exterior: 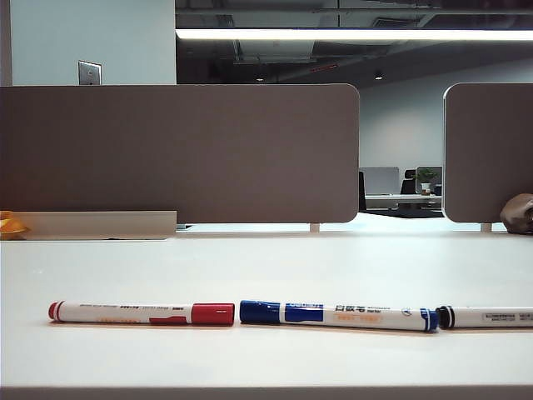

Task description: Pick up the markers one by one and line them up horizontally in a straight line on the table.

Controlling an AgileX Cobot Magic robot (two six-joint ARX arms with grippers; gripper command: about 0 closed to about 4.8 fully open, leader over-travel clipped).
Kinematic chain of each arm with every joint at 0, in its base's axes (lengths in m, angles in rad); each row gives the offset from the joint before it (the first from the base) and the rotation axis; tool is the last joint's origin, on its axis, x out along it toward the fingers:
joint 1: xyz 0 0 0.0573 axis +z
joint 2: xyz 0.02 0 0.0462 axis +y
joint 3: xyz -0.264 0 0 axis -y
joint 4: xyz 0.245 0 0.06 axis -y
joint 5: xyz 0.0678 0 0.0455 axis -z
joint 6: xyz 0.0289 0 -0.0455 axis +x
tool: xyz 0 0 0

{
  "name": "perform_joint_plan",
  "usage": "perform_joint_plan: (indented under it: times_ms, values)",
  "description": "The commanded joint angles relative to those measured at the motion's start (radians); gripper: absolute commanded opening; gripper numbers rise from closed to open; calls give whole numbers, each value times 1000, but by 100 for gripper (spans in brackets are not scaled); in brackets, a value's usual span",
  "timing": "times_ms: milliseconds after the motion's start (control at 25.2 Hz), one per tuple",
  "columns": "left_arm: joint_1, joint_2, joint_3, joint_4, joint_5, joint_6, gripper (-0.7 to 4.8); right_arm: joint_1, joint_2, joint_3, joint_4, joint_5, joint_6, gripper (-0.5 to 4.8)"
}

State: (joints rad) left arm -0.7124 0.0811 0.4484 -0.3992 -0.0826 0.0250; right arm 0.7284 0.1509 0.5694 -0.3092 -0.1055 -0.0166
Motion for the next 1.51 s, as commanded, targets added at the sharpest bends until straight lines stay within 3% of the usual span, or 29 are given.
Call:
perform_joint_plan:
  times_ms: [40, 317, 674, 1110, 1507]
  values:
    - [1, -1, -63, 82, 28, -37, -6, 0, -14, -60, 82, 21, 21, -5]
    - [1, -1, -209, 171, 68, -64, -6, 2, -13, -210, 203, 21, 51, -5]
    - [1, -1, -335, 224, 190, -63, -6, 2, -13, -389, 330, 20, 95, -5]
    - [1, -1, -418, 324, 186, -55, -6, 2, -14, -502, 348, 21, 95, -5]
    - [1, -1, -434, 347, 140, 21, -6, 2, -13, -568, 365, 21, 95, -5]
